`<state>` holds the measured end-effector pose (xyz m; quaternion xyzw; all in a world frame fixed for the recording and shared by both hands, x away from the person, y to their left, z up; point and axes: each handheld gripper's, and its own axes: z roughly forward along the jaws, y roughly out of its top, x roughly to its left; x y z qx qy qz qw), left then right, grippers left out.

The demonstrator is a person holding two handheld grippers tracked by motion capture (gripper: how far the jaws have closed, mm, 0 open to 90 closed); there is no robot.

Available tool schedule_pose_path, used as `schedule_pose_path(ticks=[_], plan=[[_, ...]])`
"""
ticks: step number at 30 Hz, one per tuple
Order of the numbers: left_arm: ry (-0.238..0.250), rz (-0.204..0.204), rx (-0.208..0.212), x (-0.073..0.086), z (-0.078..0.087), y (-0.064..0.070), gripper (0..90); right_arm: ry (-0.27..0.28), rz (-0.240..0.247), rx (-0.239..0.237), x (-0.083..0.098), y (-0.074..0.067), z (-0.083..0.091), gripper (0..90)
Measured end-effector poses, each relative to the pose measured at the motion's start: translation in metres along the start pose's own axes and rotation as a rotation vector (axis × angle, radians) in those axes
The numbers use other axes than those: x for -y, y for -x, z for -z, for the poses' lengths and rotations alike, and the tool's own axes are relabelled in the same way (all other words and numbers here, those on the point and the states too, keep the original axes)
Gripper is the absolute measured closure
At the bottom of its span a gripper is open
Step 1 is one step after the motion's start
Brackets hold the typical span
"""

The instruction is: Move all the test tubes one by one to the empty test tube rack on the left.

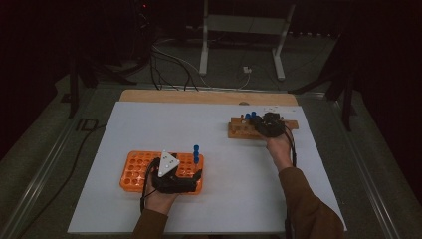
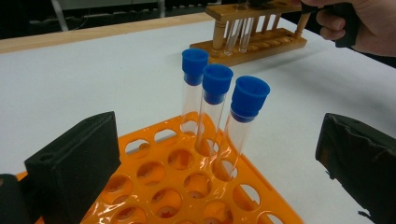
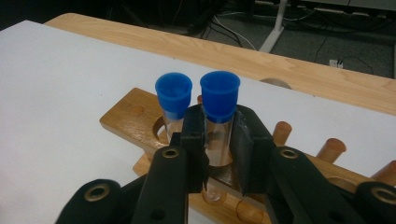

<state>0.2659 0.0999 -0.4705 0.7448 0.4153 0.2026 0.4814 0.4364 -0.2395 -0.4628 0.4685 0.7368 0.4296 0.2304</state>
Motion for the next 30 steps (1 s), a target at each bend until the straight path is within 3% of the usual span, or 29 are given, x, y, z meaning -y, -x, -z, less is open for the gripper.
schedule_pose_path(ticks=[5, 30], plan=[[-0.002, 0.0, 0.0, 0.0, 0.0, 0.0, 0.4, 0.005, -0.003, 0.01, -0.001, 0.001, 0.003, 77.4], [-0.023, -0.013, 0.008, 0.002, -0.005, 0.003, 0.5, 0.163, 0.031, 0.014, -0.026, -0.002, 0.05, 77.4]])
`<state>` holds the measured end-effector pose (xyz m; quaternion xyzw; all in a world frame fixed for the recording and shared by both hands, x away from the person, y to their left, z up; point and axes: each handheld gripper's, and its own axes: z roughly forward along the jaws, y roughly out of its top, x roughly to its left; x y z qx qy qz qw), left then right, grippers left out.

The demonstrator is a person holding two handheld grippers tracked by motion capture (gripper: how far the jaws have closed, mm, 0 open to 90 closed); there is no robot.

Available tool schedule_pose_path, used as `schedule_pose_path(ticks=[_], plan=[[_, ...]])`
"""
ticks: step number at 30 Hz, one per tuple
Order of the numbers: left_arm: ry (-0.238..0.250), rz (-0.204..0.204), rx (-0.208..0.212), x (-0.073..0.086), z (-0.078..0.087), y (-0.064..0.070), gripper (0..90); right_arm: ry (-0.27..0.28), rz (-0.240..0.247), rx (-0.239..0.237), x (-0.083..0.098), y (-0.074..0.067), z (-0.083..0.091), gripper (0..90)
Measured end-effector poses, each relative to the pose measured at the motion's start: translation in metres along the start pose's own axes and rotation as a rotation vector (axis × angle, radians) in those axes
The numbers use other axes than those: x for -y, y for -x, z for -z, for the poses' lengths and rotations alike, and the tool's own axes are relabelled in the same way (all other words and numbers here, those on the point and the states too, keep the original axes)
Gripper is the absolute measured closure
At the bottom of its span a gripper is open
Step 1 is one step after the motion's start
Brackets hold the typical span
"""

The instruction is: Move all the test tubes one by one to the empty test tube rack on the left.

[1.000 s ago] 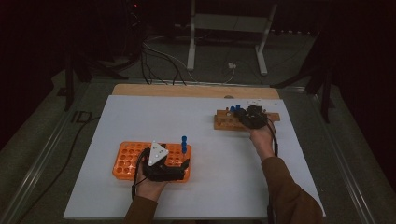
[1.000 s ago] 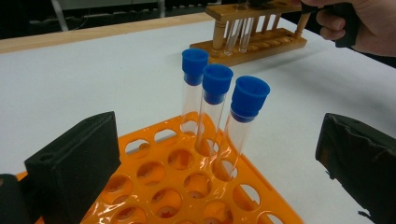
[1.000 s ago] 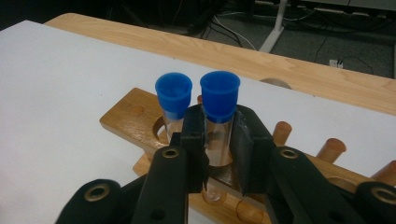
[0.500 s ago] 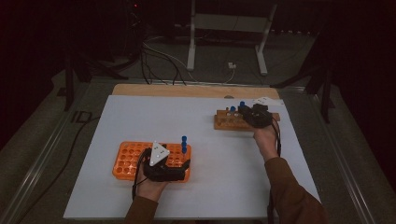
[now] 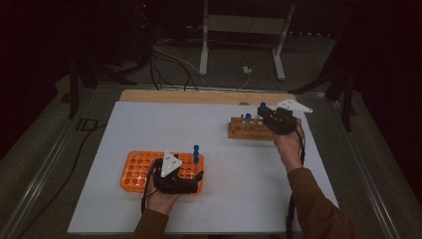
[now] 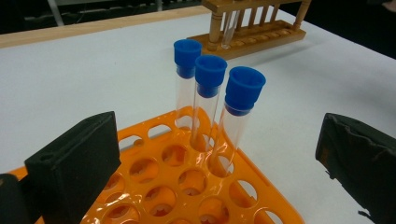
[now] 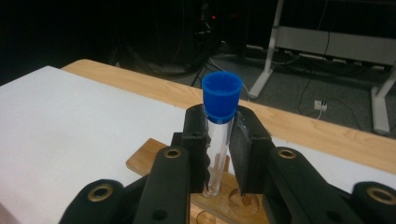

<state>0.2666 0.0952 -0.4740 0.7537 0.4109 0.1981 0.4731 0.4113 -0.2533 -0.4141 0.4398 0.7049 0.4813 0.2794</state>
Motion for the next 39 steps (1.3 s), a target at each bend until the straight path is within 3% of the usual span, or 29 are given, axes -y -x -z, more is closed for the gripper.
schedule_pose_path(ticks=[8, 19, 39], plan=[[-0.007, -0.006, 0.008, 0.001, -0.002, 0.002, 0.5, 0.023, 0.04, -0.022, -0.006, -0.009, 0.016, 77.4], [-0.01, -0.015, 0.012, 0.001, -0.002, 0.003, 0.5, -0.002, 0.081, -0.092, 0.002, -0.028, 0.026, 77.3], [0.003, -0.027, 0.011, 0.0, 0.0, 0.006, 0.8, -0.041, 0.073, -0.195, 0.015, -0.054, 0.031, 77.3]])
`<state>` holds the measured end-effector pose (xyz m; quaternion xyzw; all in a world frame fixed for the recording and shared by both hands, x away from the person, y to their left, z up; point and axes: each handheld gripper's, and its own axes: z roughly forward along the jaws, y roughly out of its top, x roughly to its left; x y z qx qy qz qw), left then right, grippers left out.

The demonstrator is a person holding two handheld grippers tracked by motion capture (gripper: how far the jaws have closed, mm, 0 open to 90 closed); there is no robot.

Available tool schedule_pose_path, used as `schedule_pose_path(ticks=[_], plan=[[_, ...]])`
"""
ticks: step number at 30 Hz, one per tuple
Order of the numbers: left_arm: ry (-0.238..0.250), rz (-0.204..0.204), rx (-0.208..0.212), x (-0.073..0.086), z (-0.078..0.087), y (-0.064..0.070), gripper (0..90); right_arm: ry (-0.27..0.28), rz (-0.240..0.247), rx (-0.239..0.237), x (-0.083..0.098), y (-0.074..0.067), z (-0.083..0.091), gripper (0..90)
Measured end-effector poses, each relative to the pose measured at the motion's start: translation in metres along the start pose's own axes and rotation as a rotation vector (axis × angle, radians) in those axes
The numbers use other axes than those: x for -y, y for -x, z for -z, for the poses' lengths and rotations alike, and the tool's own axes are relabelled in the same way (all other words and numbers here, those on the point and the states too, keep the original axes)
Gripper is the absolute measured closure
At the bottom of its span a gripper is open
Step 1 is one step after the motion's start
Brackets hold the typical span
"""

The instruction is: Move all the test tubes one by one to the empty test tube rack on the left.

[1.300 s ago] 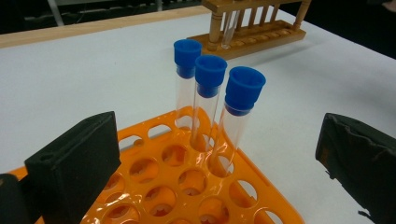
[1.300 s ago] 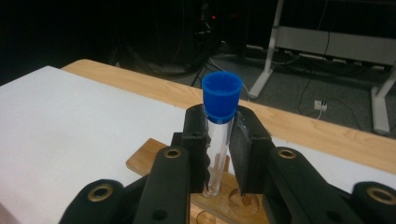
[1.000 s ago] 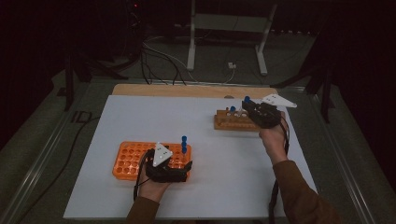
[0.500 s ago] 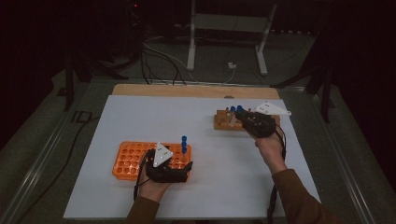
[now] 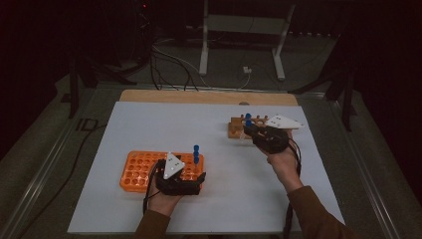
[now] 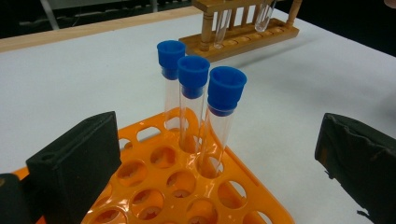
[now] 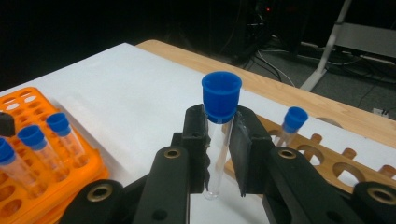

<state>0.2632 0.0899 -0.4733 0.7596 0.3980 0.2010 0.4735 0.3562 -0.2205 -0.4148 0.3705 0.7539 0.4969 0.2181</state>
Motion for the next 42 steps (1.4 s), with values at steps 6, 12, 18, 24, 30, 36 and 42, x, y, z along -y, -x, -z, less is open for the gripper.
schedule_pose_path(ticks=[6, 12, 18, 24, 30, 36, 42], plan=[[0.004, -0.007, 0.0, -0.001, 0.0, 0.001, 0.9, -0.016, 0.002, -0.019, 0.003, -0.006, -0.001, 77.2], [0.013, -0.021, 0.0, -0.003, 0.001, 0.005, 0.9, -0.03, 0.003, -0.043, 0.005, -0.012, -0.002, 77.2], [0.024, -0.044, -0.002, -0.009, 0.002, 0.011, 1.2, -0.047, -0.002, -0.065, 0.005, -0.017, -0.002, 77.2], [0.042, -0.055, 0.01, -0.015, 0.003, 0.014, 2.1, -0.061, -0.004, -0.09, 0.007, -0.023, -0.002, 77.1], [0.057, -0.059, 0.011, -0.022, 0.003, 0.017, 2.9, -0.059, -0.019, -0.121, 0.008, -0.027, -0.001, 77.2], [0.067, -0.071, 0.023, -0.03, -0.002, 0.023, 4.0, -0.065, -0.018, -0.142, 0.007, -0.033, 0.001, 77.1], [0.062, -0.09, 0.034, -0.035, -0.012, 0.032, 5.7, -0.065, -0.007, -0.166, 0.006, -0.04, 0.005, 77.0]])
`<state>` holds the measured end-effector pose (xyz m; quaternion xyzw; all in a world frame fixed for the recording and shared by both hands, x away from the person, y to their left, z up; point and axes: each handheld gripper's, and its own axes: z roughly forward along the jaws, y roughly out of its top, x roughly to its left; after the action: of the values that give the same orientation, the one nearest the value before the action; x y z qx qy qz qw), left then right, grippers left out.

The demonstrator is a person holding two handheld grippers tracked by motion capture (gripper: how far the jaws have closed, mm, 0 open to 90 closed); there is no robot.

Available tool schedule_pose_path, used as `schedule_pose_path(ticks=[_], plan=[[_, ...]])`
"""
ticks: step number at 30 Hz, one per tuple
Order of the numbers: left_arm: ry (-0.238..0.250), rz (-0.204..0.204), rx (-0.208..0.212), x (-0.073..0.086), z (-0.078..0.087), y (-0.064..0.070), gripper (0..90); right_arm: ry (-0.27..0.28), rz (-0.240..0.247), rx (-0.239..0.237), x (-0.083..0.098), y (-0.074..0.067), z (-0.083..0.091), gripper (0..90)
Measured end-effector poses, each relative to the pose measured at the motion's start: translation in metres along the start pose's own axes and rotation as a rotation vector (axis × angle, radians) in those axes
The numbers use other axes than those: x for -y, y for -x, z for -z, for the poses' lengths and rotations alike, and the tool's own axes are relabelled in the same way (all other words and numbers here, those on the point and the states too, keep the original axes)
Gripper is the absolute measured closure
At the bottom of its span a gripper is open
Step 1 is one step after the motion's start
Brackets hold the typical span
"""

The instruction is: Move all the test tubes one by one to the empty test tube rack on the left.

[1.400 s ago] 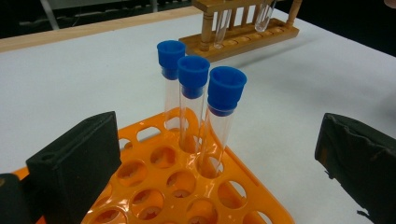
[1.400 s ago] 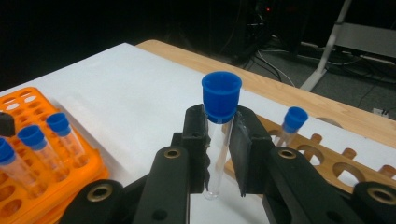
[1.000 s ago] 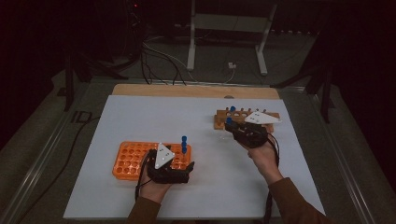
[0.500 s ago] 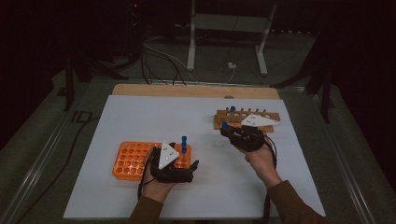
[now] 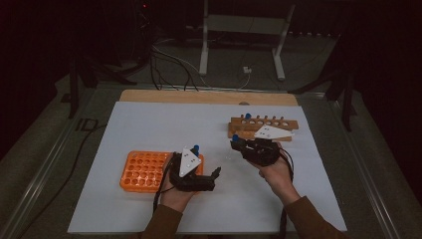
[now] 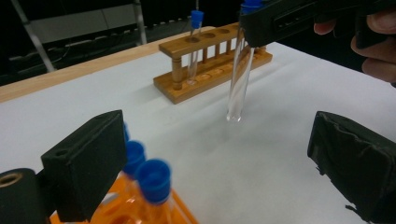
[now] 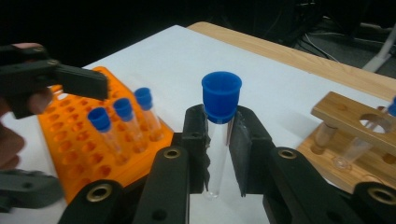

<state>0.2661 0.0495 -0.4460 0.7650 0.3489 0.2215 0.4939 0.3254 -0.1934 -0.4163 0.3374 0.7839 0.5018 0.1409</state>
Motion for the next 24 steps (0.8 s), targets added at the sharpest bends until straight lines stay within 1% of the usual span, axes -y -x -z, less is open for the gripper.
schedule_pose_path(ticks=[3, 6, 8, 12, 13, 16, 19, 22, 24], plan=[[0.003, -0.009, 0.002, -0.002, -0.005, 0.005, 6.9, 0.002, 0.005, -0.013, -0.001, -0.004, 0.001, 77.1], [0.002, -0.016, -0.004, -0.005, -0.01, 0.009, 8.3, 0.001, 0.012, -0.024, -0.002, -0.008, 0.003, 77.0], [0.004, -0.024, -0.018, -0.006, -0.013, 0.011, 11.8, 0.003, 0.015, -0.03, -0.002, -0.01, 0.003, 77.0], [0.01, -0.023, -0.033, -0.008, -0.018, 0.014, 17.0, 0.001, 0.012, -0.047, -0.003, -0.014, 0.004, 76.9], [0.009, -0.029, -0.037, -0.008, -0.019, 0.014, 18.7, 0.001, 0.012, -0.05, -0.003, -0.015, 0.005, 77.0], [0.013, -0.028, -0.039, -0.01, -0.022, 0.017, 24.0, 0.002, 0.014, -0.058, -0.004, -0.019, 0.005, 76.9], [0.013, -0.027, -0.037, -0.012, -0.025, 0.02, 34.0, -0.001, 0.018, -0.067, -0.004, -0.022, 0.005, 76.9], [0.021, -0.02, -0.016, -0.012, -0.027, 0.02, 48.4, -0.001, 0.022, -0.075, -0.004, -0.024, 0.004, 76.9], [0.019, -0.021, -0.006, -0.013, -0.028, 0.02, 54.9, -0.003, 0.026, -0.08, -0.005, -0.026, 0.004, 76.9]])
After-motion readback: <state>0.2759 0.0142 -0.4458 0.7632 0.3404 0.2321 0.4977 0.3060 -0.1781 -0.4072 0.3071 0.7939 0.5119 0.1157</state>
